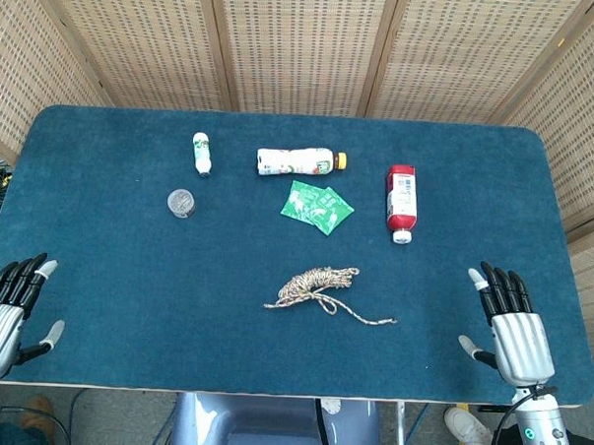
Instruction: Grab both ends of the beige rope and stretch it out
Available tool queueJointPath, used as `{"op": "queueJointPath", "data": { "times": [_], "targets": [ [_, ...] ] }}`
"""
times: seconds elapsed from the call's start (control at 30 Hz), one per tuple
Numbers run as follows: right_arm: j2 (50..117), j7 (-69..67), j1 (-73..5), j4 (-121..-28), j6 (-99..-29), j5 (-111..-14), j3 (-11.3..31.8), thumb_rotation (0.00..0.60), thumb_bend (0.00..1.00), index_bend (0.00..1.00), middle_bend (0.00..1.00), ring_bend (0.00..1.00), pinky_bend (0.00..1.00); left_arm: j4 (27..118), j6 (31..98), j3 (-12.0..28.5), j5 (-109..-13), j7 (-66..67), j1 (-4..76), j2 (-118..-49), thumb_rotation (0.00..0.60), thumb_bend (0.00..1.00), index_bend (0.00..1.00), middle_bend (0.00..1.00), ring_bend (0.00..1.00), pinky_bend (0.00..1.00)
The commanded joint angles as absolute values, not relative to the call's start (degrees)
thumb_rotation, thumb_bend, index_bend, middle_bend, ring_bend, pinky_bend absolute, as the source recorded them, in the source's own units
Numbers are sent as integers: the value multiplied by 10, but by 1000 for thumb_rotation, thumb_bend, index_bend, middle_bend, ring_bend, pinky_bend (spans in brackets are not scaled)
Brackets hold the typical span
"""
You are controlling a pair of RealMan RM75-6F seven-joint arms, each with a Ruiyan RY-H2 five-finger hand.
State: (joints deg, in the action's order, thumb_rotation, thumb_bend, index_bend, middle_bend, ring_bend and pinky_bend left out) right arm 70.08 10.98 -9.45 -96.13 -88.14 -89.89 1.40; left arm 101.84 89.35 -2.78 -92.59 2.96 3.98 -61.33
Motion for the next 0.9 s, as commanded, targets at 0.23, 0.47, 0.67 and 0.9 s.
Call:
{"op": "queueJointPath", "data": {
  "times": [0.23,0.47,0.67,0.9],
  "targets": [
    [700,109,-94,-963,-873,-902,16,600,0,0,0,0,0,1021,889,-26,-922,33,37,-613,600,365,0,0,0,0],
    [703,90,-124,-962,-808,-905,11,600,0,177,0,0,0,1028,881,-20,-919,44,40,-615,600,364,0,0,0,0],
    [727,81,-167,-956,-739,-904,17,600,153,384,0,0,0,1032,871,-16,-910,57,43,-619,600,365,0,0,0,0],
    [771,113,-225,-952,-624,-854,29,600,231,437,0,0,0,1035,859,-9,-893,78,47,-628,600,365,0,0,0,0]
  ]
}}
